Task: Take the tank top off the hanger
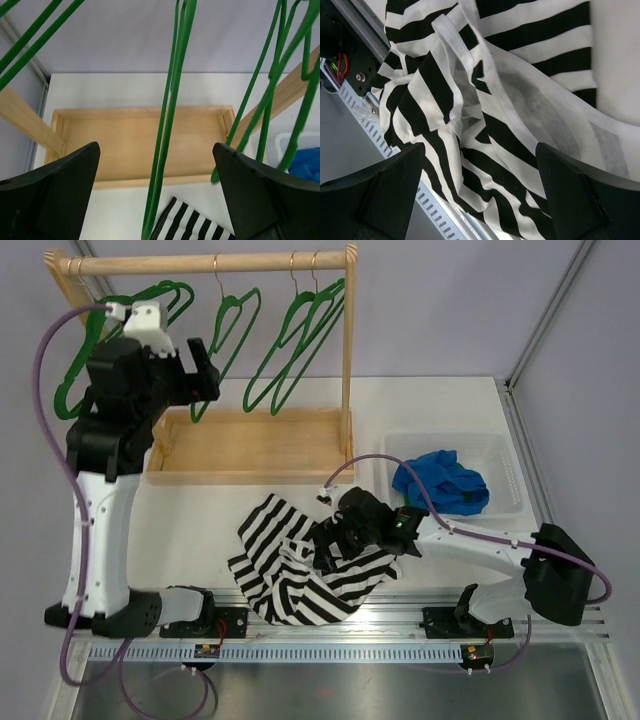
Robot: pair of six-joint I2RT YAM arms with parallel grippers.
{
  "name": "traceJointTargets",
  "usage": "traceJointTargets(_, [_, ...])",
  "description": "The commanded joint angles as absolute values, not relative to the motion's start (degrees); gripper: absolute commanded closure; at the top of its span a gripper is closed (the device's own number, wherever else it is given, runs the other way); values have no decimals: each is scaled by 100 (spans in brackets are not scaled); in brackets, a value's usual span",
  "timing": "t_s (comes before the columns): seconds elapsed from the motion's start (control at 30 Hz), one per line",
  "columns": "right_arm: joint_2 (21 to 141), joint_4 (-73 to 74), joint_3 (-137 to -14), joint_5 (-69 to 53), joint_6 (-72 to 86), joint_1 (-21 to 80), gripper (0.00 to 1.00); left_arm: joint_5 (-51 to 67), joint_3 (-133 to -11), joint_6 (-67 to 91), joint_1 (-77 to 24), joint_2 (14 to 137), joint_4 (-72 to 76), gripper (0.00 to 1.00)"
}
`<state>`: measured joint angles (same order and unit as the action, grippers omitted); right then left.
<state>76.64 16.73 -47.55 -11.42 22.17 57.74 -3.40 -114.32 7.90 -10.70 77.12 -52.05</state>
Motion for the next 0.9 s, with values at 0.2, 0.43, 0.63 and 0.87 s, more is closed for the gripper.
traceJointTargets(0.2, [9403, 1642, -6081, 491, 1890, 6943, 1, -536, -7052, 1687, -1055, 4154, -4131, 1])
traceJointTargets(0.43, [10650, 2135, -6556, 1378, 1977, 7409, 3, -1149, -5204, 1609, -1055, 2796, -3797, 1])
traceJointTargets(0.63, [10768, 1979, -6443, 1801, 2127, 7523, 70, -1169, -4782, 1547, -1046, 2566, -3709, 1])
traceJointTargets(0.87, [9371, 2186, -6310, 2486, 2145, 7523, 100, -1292, -4702, 1573, -1055, 2330, -3744, 1])
